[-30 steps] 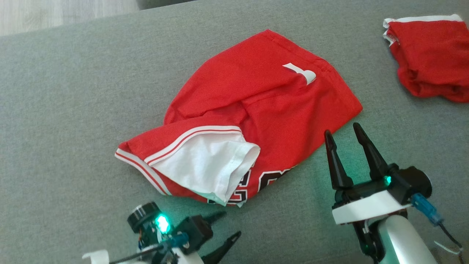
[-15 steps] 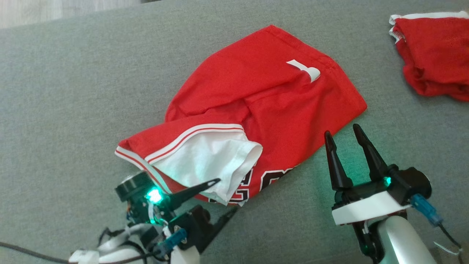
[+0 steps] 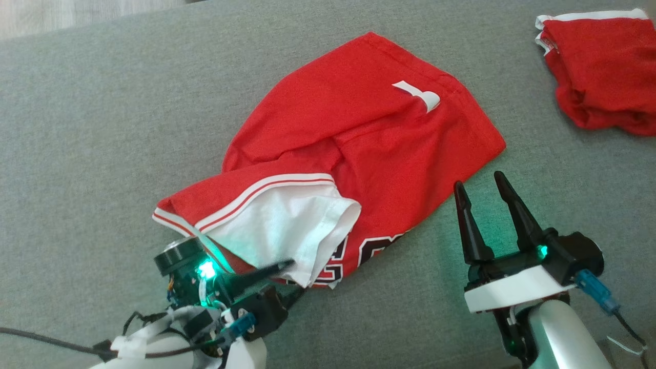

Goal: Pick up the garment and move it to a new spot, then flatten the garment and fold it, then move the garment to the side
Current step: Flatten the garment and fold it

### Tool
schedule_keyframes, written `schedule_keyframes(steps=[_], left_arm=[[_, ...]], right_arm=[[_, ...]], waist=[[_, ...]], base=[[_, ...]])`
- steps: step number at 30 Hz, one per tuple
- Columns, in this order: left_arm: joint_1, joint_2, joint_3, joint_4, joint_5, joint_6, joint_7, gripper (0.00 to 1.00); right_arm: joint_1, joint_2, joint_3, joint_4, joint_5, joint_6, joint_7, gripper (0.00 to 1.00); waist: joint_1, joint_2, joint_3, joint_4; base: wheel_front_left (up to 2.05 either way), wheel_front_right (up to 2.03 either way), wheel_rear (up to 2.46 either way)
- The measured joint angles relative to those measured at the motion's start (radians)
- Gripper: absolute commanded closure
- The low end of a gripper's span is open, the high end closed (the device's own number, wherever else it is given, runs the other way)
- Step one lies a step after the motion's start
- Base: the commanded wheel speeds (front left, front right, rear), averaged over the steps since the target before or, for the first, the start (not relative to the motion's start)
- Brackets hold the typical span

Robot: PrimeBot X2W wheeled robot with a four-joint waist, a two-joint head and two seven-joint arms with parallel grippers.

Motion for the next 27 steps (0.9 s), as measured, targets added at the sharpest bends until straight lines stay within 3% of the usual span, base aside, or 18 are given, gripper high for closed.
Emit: schedule_keyframes(steps=[1, 2, 3, 4, 10, 17, 18, 22, 27], left_arm=[[0.0, -0.002, 0.0, 0.004, 0.0, -0.001, -0.001, 0.55], [0.0, -0.004, 0.0, 0.006, 0.0, -0.002, -0.002, 0.67], [0.0, -0.006, -0.001, 0.008, 0.0, -0.003, -0.002, 0.67], [0.0, -0.008, -0.001, 0.009, 0.0, -0.012, -0.009, 1.0], [0.0, -0.018, 0.001, 0.007, 0.007, -0.014, -0.049, 1.0], [0.001, 0.01, 0.128, -0.111, -0.047, 0.094, -0.175, 1.0], [0.0, 0.042, 0.177, -0.143, -0.065, 0.12, -0.207, 1.0], [-0.005, 0.102, 0.246, -0.168, -0.09, 0.159, -0.249, 1.0], [-0.019, 0.137, 0.301, -0.192, -0.106, 0.184, -0.284, 1.0]], right_arm=[[0.0, 0.0, -0.001, 0.0, 0.0, 0.0, 0.0, 0.0], [0.0, 0.0, -0.002, 0.0, 0.0, 0.0, 0.0, 0.0], [0.0, 0.0, -0.002, 0.0, 0.002, 0.0, 0.0, 0.0], [0.0, 0.0, -0.003, 0.0, 0.005, 0.0, 0.0, 0.0], [0.0, 0.0, -0.012, -0.002, 0.008, 0.0, 0.0, 0.0], [-0.001, -0.029, -0.047, 0.009, 0.0, 0.0, 0.0, 0.0], [-0.015, -0.06, -0.059, 0.032, 0.015, 0.0, 0.0, 0.0], [-0.111, -0.176, -0.026, 0.142, 0.072, 0.0, 0.0, 0.0], [-0.312, -0.307, 0.036, 0.277, 0.179, 0.0, 0.1, 0.0]], waist=[[0.0, 0.0, 0.0, 0.0], [0.0, 0.0, 0.0, 0.0], [0.0, 0.0, 0.0, 0.0], [0.0, 0.0, 0.0, 0.001], [0.0, 0.0, -0.002, 0.015], [-0.0001, 0.0, -0.006, 0.056], [-0.0001, 0.0, 0.0, 0.07], [0.0, 0.0, 0.023, 0.091], [0.0, 0.0, 0.061, 0.108]], base=[[0.0, 0.0, 0.0], [0.0, 0.0, 0.0], [0.0, 0.0, 0.0], [0.0, 0.0, 0.0], [0.0, 0.0, 0.0], [0.0, 0.0, 0.0], [0.0, 0.0, 0.0], [0.0, 0.0, 0.0], [0.0, 0.0, 0.0]])
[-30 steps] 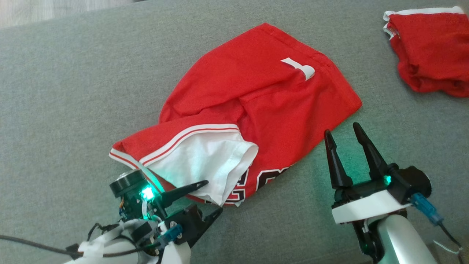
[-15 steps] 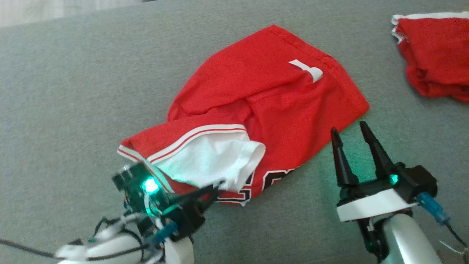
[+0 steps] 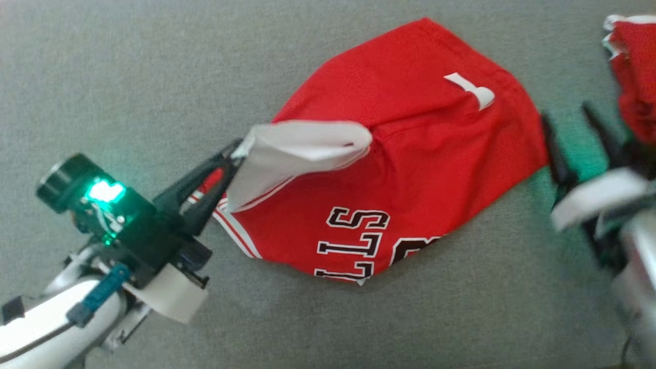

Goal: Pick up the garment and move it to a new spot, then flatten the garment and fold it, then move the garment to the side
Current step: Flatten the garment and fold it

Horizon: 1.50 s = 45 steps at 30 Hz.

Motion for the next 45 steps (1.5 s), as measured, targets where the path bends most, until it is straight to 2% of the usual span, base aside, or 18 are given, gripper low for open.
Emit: schedule_keyframes(steps=[5, 10, 17, 18, 19, 20, 21, 22, 28, 34, 35, 36, 41, 45], left_arm=[[-0.021, 0.007, 0.015, -0.012, 0.002, 0.011, -0.017, 1.0], [-0.031, 0.022, 0.055, -0.022, 0.004, 0.05, -0.046, 1.0], [-0.028, 0.092, 0.106, -0.034, -0.011, 0.098, -0.072, 1.0], [-0.023, 0.101, 0.111, -0.037, -0.016, 0.1, -0.079, 1.0], [-0.017, 0.109, 0.115, -0.041, -0.019, 0.105, -0.079, 1.0], [-0.011, 0.117, 0.117, -0.045, -0.019, 0.107, -0.079, 1.0], [-0.005, 0.121, 0.118, -0.049, -0.021, 0.107, -0.082, 1.0], [0.002, 0.123, 0.119, -0.054, -0.029, 0.107, -0.087, 1.0], [0.043, 0.135, 0.116, -0.077, -0.048, 0.111, -0.097, 1.0], [0.094, 0.165, 0.113, -0.11, -0.083, 0.118, -0.111, 1.0], [0.108, 0.169, 0.113, -0.119, -0.093, 0.125, -0.116, 1.0], [0.122, 0.173, 0.113, -0.128, -0.102, 0.132, -0.122, 1.0], [0.172, 0.197, 0.115, -0.151, -0.125, 0.168, -0.152, 1.0], [0.178, 0.207, 0.118, -0.159, -0.132, 0.169, -0.173, 1.0]], right_arm=[[-0.15, -0.093, 0.105, 0.084, 0.064, 0.0, 0.138, 0.0], [-0.149, -0.128, 0.177, 0.077, 0.175, 0.0, 0.167, 0.0], [-0.088, -0.155, 0.225, 0.027, 0.303, 0.0, 0.164, 0.0], [-0.082, -0.159, 0.232, 0.02, 0.319, 0.0, 0.165, 0.16], [-0.079, -0.164, 0.243, 0.012, 0.335, 0.0, 0.165, 0.16], [-0.076, -0.17, 0.254, 0.002, 0.351, 0.0, 0.167, 0.58], [-0.071, -0.174, 0.267, -0.01, 0.37, 0.0, 0.168, 0.93], [-0.068, -0.178, 0.284, -0.022, 0.387, 0.0, 0.175, 1.0], [-0.012, -0.235, 0.314, -0.085, 0.442, 0.0, 0.163, 1.0], [0.134, -0.269, 0.265, -0.15, 0.474, 0.0, 0.13, 1.0], [0.168, -0.267, 0.248, -0.165, 0.485, 0.0, 0.122, 0.57], [0.199, -0.266, 0.227, -0.178, 0.496, 0.0, 0.121, 0.0], [0.291, -0.256, 0.091, -0.24, 0.526, 0.0, 0.113, 0.0], [0.291, -0.256, 0.006, -0.268, 0.473, 0.0, 0.114, 0.0]], waist=[[0.0, 0.0, 0.032, 0.028], [0.0, 0.0, 0.056, 0.054], [-0.0001, 0.0, 0.054, 0.053], [-0.0001, 0.0, 0.052, 0.051], [-0.0001, 0.0, 0.05, 0.048], [-0.0001, 0.0, 0.048, 0.046], [-0.0001, 0.0, 0.046, 0.043], [-0.0001, 0.0, 0.045, 0.041], [-0.0001, 0.0, 0.031, 0.038], [-0.0002, 0.0, 0.022, 0.041], [-0.0002, 0.0, 0.022, 0.04], [-0.0002, 0.0, 0.023, 0.04], [-0.0001, 0.0, 0.041, 0.041], [-0.0001, 0.0, 0.058, 0.047]], base=[[0.0, 0.0, 0.0], [0.0, 0.0, 0.0], [0.0, 0.0, 0.0], [0.0, 0.0, 0.0], [0.0, 0.0, 0.0], [0.0, 0.0, 0.0], [0.0, 0.0, 0.0], [0.0, 0.0, 0.0], [0.0, 0.0, 0.0], [0.0, 0.0, 0.0], [0.0, 0.0, 0.0], [0.0, 0.0, 0.0], [0.0, 0.0, 0.0], [0.0, 0.0, 0.0]])
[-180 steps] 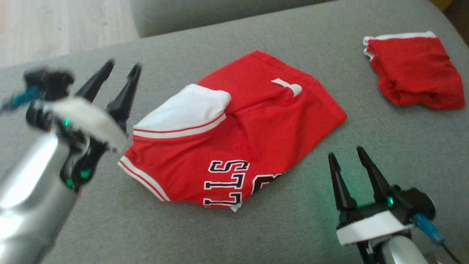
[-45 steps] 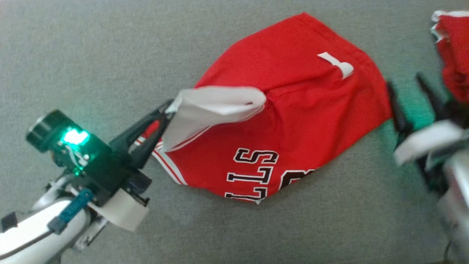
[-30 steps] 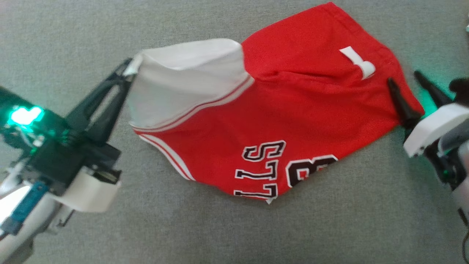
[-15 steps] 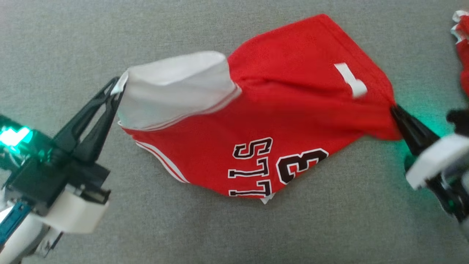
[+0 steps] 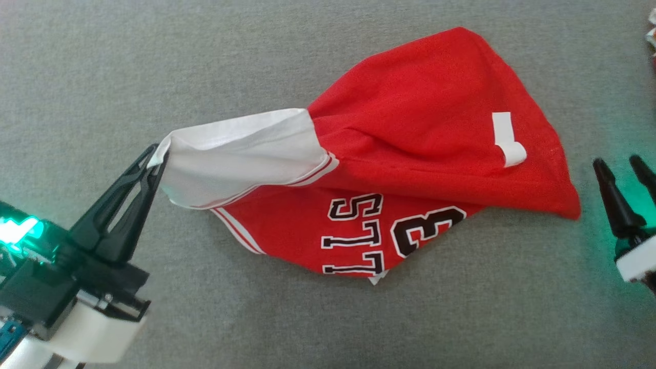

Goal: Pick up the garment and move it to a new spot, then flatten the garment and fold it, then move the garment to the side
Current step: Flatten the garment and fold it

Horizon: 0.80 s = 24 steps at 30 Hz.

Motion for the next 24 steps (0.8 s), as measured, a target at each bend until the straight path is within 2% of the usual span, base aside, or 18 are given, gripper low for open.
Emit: schedule_keyframes(steps=[11, 13, 14, 17, 24], left_arm=[[-0.011, -0.037, -0.01, 0.015, 0.011, -0.029, -0.01, 1.0], [-0.011, -0.044, -0.014, 0.02, 0.011, -0.034, -0.01, 1.0], [-0.011, -0.048, -0.016, 0.022, 0.011, -0.036, -0.01, 1.0], [-0.011, -0.053, -0.019, 0.03, 0.011, -0.036, -0.01, 1.0], [-0.012, -0.053, -0.017, 0.037, 0.011, -0.038, -0.027, 1.0]], right_arm=[[-0.097, 0.053, 0.01, 0.01, -0.197, 0.0, 0.108, 0.02], [-0.097, 0.052, 0.014, 0.011, -0.217, 0.0, 0.118, 0.17], [-0.097, 0.051, 0.014, 0.01, -0.226, 0.0, 0.125, 0.32], [-0.097, 0.048, 0.023, -0.004, -0.234, 0.0, 0.143, 1.0], [-0.085, 0.048, 0.02, -0.029, -0.212, 0.0, 0.148, 1.0]], waist=[[0.0, 0.0, 0.026, 0.039], [0.0, 0.0, 0.028, 0.044], [-0.0001, 0.0, 0.03, 0.046], [0.0, 0.0, 0.032, 0.05], [0.0, 0.0, 0.004, 0.044]], base=[[0.0, 0.0, 0.0], [0.0, 0.0, 0.0], [0.0, 0.0, 0.0], [0.0, 0.0, 0.0], [0.0, 0.0, 0.0]])
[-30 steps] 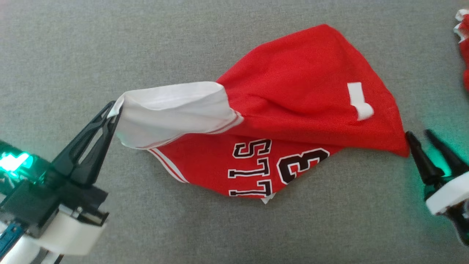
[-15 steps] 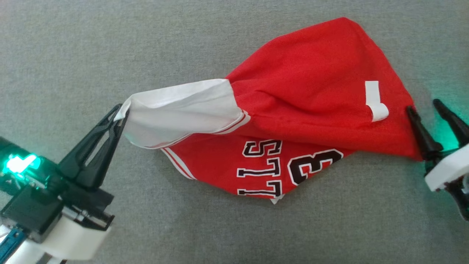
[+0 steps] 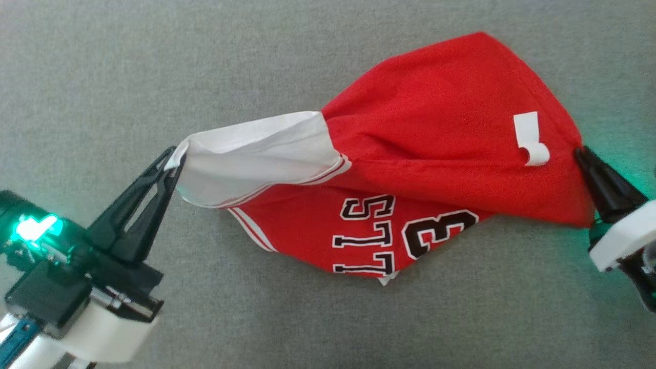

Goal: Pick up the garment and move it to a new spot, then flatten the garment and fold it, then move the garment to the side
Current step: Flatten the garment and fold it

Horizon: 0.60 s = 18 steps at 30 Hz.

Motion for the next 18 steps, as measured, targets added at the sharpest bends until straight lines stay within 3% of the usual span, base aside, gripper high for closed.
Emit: schedule_keyframes(steps=[4, 8, 13, 14, 18], left_arm=[[-0.016, 0.004, 0.018, 0.002, -0.001, -0.035, -0.023, 1.0], [-0.07, 0.039, 0.059, 0.007, -0.013, -0.095, -0.037, 1.0], [-0.188, 0.064, 0.123, 0.015, -0.046, -0.207, -0.046, 1.0], [-0.243, 0.075, 0.154, 0.024, -0.063, -0.248, -0.049, 1.0], [-0.386, 0.081, 0.213, 0.057, -0.108, -0.349, -0.043, 1.0]], right_arm=[[0.02, -0.003, -0.044, -0.062, 0.072, 0.0, -0.007, 1.0], [0.02, -0.052, -0.115, -0.161, 0.127, 0.0, 0.004, 1.0], [0.019, -0.112, -0.215, -0.294, 0.202, 0.0, 0.082, 1.0], [0.009, -0.135, -0.257, -0.332, 0.227, 0.0, 0.111, 1.0], [-0.069, -0.193, -0.322, -0.367, 0.259, 0.0, 0.185, 1.0]], waist=[[0.0, 0.0, -0.04, -0.011], [-0.0001, 0.0, -0.097, -0.029], [-0.0002, 0.0, -0.174, -0.056], [-0.0002, 0.0, -0.202, -0.069], [-0.0004, 0.0, -0.239, -0.105]], base=[[0.0, 0.0, 0.0], [0.0, 0.0, 0.0], [0.0, 0.0, 0.0], [0.0, 0.0, 0.0], [0.0, 0.0, 0.0]])
